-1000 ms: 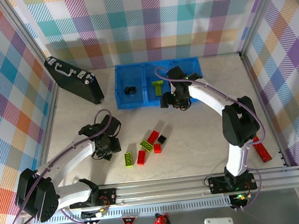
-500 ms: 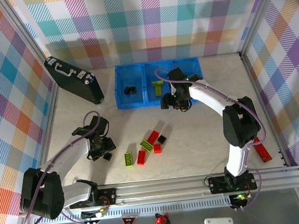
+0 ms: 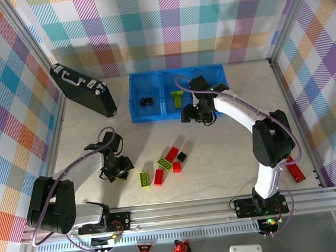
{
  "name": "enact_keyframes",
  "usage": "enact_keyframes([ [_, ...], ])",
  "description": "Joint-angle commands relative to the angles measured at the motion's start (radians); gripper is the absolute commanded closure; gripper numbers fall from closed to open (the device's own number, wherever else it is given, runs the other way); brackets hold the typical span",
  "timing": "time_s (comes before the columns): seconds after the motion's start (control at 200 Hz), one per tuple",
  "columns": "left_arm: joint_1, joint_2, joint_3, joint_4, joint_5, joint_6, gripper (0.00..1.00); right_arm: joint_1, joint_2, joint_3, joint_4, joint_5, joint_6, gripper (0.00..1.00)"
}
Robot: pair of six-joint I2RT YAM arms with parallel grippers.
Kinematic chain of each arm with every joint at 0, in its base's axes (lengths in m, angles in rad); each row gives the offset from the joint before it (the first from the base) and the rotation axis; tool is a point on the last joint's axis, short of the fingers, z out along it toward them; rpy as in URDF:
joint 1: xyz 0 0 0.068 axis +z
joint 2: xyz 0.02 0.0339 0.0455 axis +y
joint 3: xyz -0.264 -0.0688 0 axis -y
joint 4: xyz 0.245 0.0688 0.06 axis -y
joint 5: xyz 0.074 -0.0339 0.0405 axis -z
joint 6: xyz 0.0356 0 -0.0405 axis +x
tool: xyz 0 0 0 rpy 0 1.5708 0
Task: Sort the legos into containers by color
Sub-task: Pick up the lego from the bottom-left of the table.
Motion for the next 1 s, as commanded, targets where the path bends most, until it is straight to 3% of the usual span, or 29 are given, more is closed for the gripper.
enact_keyframes([
  [0.0, -0.007, -0.026, -0.012, -0.019, 0.031, -0.003, 0.39, 0.009, -0.031, -0.015, -0.010, -0.006, -0.005, 0.30],
  [0.605, -0.101, 0.000, 0.001, -0.074, -0.066, -0.043, 0.41, 0.009, -0.036, -0.025, -0.007, -0.011, -0.006, 0.31],
  [0.995, -0.109, 0.012, 0.019, -0.078, -0.069, -0.034, 0.52, 0.009, -0.043, -0.033, -0.006, -0.009, -0.005, 0.31],
])
